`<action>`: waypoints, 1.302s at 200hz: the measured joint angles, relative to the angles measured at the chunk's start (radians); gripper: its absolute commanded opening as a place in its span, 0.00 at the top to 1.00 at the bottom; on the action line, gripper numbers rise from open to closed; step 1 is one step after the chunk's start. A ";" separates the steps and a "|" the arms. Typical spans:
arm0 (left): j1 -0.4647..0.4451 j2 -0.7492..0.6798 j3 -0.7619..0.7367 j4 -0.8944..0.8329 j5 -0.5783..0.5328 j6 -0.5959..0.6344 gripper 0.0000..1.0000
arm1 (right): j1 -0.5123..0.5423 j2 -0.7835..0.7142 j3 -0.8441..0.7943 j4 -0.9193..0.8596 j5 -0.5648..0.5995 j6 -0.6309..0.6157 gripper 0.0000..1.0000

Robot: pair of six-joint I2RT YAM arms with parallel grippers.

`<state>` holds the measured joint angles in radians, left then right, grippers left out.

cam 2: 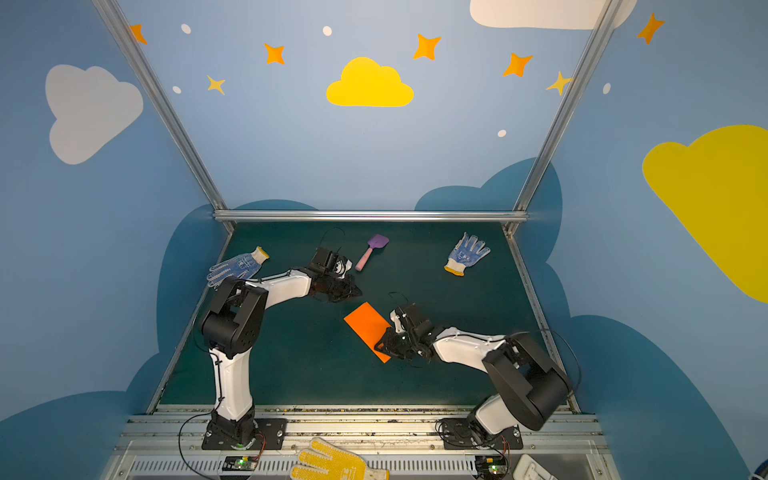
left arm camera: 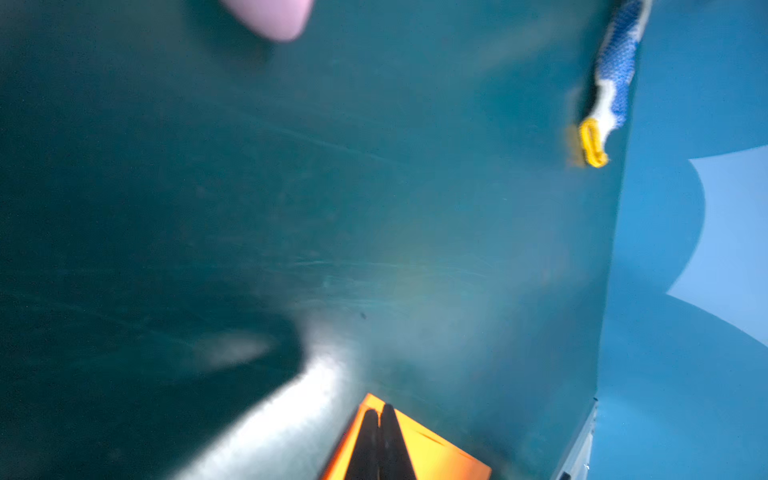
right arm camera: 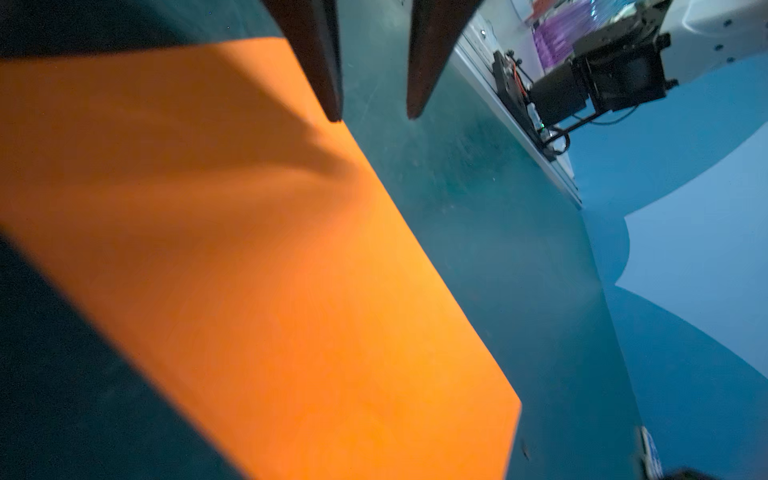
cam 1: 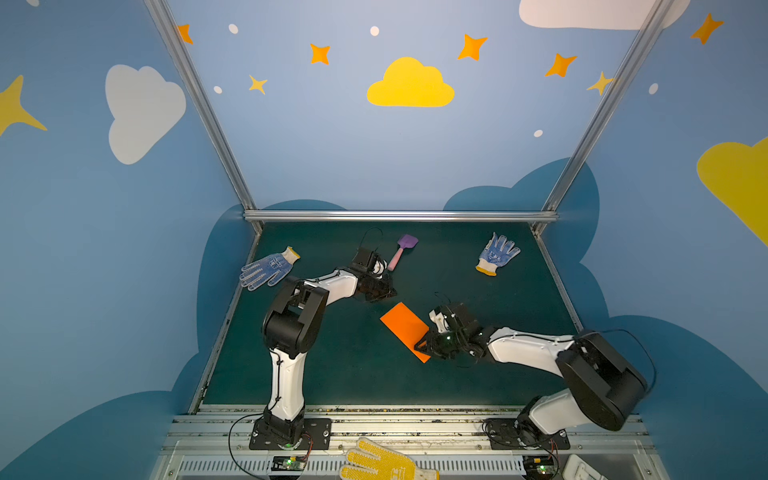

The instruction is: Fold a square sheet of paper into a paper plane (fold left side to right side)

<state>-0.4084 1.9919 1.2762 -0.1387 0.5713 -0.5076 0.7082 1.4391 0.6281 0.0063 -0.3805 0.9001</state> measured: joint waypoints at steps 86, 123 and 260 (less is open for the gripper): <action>-0.100 -0.366 -0.395 0.067 -0.219 -0.328 0.56 | -0.322 -0.020 0.074 -0.153 -0.035 -0.181 0.57; -0.095 -0.368 -0.460 0.044 -0.280 -0.395 0.45 | -0.333 -0.013 0.060 -0.153 -0.057 -0.185 0.57; -0.092 0.008 0.020 0.010 -0.173 -0.248 0.44 | -0.333 -0.060 -0.040 -0.134 -0.058 -0.146 0.55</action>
<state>-0.5003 1.9999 1.2964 -0.1284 0.3981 -0.7555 0.3748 1.3792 0.5884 -0.1276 -0.4385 0.7536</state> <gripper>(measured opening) 0.557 0.437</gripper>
